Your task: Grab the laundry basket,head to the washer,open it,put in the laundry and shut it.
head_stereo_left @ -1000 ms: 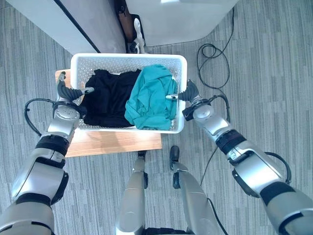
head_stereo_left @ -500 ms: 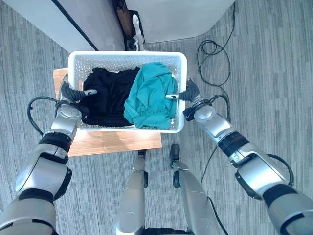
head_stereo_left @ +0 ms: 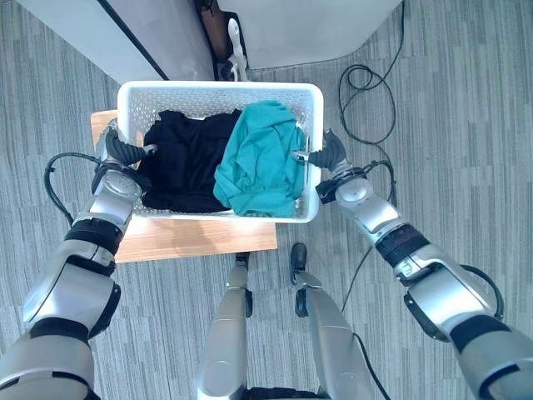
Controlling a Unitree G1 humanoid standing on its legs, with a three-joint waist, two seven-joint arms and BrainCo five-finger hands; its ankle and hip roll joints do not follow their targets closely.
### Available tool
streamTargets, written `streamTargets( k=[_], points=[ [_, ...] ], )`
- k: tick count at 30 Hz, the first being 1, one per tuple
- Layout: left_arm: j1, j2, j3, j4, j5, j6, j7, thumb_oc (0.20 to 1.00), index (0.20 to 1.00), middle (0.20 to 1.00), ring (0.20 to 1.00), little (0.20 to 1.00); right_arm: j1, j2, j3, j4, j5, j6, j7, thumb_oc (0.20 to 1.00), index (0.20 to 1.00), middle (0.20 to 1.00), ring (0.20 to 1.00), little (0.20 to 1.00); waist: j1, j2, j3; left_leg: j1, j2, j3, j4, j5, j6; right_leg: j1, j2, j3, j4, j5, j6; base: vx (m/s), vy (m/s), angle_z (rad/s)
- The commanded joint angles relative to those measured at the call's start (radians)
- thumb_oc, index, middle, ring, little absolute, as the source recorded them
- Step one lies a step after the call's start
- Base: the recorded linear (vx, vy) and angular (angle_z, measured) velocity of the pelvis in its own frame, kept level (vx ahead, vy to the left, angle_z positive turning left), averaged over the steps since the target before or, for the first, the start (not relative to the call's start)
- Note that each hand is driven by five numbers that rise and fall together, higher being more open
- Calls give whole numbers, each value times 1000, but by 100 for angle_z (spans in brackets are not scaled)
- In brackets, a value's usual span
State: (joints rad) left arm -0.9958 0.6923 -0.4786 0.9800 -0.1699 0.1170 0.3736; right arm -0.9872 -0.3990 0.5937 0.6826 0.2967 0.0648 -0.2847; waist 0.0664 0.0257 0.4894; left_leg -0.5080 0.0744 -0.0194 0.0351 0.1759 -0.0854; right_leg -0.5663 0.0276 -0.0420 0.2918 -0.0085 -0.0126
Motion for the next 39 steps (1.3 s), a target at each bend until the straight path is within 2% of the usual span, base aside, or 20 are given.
streamTargets(
  k=[1,2,3,5,10,15,17,18,19,24,27,32,35,39],
  points=[
    [-46,-65,-17,-61,131,-4,-35,200,200,200,200,200,32,18,33,-77,-64,4,45,489,489,489,489,489,-11,-36,30,-13,14,-10,159,-169,2,84,-116,-42,-198,96,100,0,0,0],
    [-40,-62,-23,-65,150,3,-37,200,200,200,200,200,41,20,27,-82,-59,3,43,576,576,576,576,576,-12,-37,30,-13,14,-10,159,-170,2,84,-117,-42,-198,96,100,0,0,0],
    [-40,-62,-23,-66,150,4,-37,200,200,200,200,200,41,20,27,-82,-60,4,43,517,517,517,517,517,-11,-37,30,-13,14,-10,159,-170,2,85,-117,-42,-198,96,100,0,0,0],
    [-46,-70,-29,-33,168,27,-44,200,200,200,200,200,42,23,23,-87,-64,9,46,200,200,200,200,200,-12,-37,30,-13,13,-10,159,-170,4,84,-117,-42,-197,96,99,0,0,0],
    [-54,-76,-43,-12,222,46,-60,200,200,200,200,200,70,9,-9,-158,-101,10,32,200,200,200,200,200,-18,-32,30,-13,13,-10,153,-168,4,85,-119,-44,-199,95,100,0,0,0],
    [-15,-51,-17,-115,301,46,-42,200,200,200,200,200,95,-10,-76,-209,-139,5,-1,200,200,200,200,200,-16,-25,28,-1,12,-12,138,-162,4,92,-121,-48,-199,91,102,1,1,1],
    [18,-30,-2,-172,360,44,-34,200,200,200,200,200,110,-14,-100,-228,-139,-1,-9,200,200,200,200,200,-15,-28,22,3,9,-14,128,-153,5,97,-125,-51,-203,95,102,0,6,7],
    [40,3,-25,-229,527,57,-16,200,200,200,200,200,128,-20,-114,-262,-136,-22,-7,200,200,200,200,200,-11,-31,14,16,13,-16,124,-163,3,110,-124,-53,-201,85,102,8,6,9],
    [61,11,-18,-262,561,64,-18,200,200,200,200,200,135,-29,-124,-282,-133,-31,-13,200,200,200,200,200,-9,-32,9,21,13,-15,119,-162,3,115,-124,-53,-202,84,103,42,4,13],
    [216,-3,81,-426,591,46,-40,200,200,200,200,200,244,-68,-192,-353,-119,-28,0,200,200,200,200,200,-3,-34,-22,68,10,-15,90,-157,4,150,-133,-60,-201,79,102,28,11,6],
    [327,-31,123,-538,577,6,-82,200,200,200,200,200,363,-105,-260,-400,-99,-22,25,200,200,200,200,200,-8,-33,-66,145,12,-10,53,-161,6,205,-145,-78,-198,68,109,92,16,6],
    [433,-51,155,-664,528,-52,-136,200,200,200,200,200,526,-156,-358,-464,-42,-31,75,200,200,200,200,200,-24,-48,-112,245,16,-7,48,-194,15,293,-149,-88,-173,34,119,85,33,12],
    [454,-55,156,-686,525,-58,-151,200,200,200,200,200,569,-167,-382,-482,-33,-32,91,200,200,200,200,200,-28,-53,-125,260,11,-7,47,-190,19,309,-151,-89,-173,35,120,37,14,2],
    [567,-90,189,-748,490,-90,-199,200,200,200,200,200,724,-212,-483,-505,61,-37,171,200,200,200,200,200,-51,-76,-215,365,7,-9,36,-215,34,383,-139,-90,-146,2,126,110,45,1]
  ],
)
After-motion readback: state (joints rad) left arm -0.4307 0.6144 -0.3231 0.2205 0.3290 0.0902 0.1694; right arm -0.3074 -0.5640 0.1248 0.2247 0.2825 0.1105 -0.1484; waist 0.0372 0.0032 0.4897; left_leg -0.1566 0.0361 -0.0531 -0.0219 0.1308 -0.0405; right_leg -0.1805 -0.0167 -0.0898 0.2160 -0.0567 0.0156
